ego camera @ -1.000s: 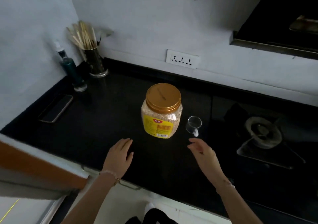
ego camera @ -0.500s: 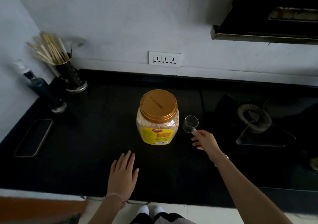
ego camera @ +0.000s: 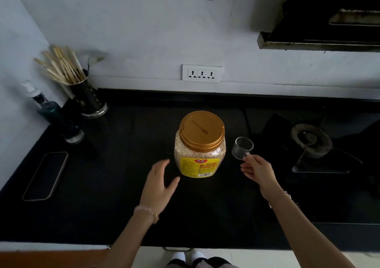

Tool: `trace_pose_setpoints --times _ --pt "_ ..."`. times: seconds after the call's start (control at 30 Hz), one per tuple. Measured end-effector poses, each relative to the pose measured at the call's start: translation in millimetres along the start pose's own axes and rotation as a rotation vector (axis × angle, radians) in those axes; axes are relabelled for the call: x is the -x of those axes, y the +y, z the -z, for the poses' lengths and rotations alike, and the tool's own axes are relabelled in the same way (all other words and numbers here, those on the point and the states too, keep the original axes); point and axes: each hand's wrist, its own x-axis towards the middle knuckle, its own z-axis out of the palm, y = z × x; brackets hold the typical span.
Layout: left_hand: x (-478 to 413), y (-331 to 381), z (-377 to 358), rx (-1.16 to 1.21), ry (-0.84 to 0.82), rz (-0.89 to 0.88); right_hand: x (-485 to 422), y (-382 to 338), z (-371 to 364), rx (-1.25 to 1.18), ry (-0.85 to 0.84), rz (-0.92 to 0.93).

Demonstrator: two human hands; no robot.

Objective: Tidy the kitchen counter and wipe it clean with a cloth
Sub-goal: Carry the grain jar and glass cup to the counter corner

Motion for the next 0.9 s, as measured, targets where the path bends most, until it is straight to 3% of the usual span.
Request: trace_pose_setpoints --times 0.13,0.3,0.43,0.57,0.9 --pt "-47.4 33.1 28.4 0.229 -0.033 -0.055 13.1 -3.0 5.0 -0.038 0.018 0.009" --pt "-85.5 26.3 33.4 0.333 -0.438 0.054 29.5 -0.8 9.6 -0.054 0.040 0.020" --pt "-93.3 25.0 30.6 0.490 -0.596 0.080 38.2 -0.7 10.5 -0.053 0.082 0.014" --pt "-93.0 20.5 19.6 0.493 -0.618 0.050 45.1 -2.1 12.4 -0.052 0.118 0.020" --pt "-86.6 14.3 -0.7 0.476 -0.471 0.006 58.6 1.8 8.3 -0.084 0.152 0.023"
